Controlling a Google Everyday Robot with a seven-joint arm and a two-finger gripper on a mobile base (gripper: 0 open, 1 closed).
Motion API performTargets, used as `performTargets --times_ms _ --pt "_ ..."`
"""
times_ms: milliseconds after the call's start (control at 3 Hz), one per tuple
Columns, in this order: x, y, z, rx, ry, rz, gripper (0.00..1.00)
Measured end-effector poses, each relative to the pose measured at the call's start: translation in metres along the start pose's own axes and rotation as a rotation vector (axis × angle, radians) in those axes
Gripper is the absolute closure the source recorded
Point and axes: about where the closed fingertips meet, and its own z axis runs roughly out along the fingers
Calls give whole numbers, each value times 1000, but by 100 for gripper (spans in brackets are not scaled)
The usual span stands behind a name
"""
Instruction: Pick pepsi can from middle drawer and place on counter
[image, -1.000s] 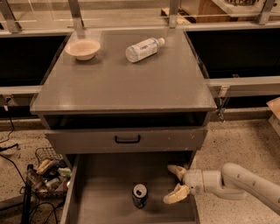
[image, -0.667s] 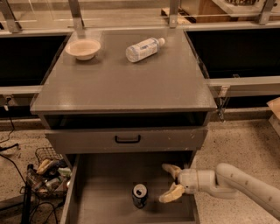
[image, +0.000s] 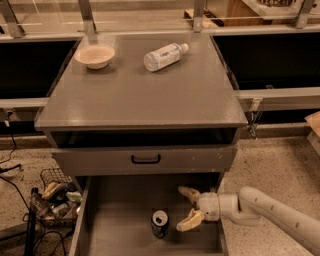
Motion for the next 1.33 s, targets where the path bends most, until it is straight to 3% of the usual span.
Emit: performTargets --times_ms 333,1000,1333 --pt "21 11 -3 -23 -7 41 0" --pt "-21 28 9 -50 -3 -31 0" --pt "-21 28 9 -49 -2 -33 0"
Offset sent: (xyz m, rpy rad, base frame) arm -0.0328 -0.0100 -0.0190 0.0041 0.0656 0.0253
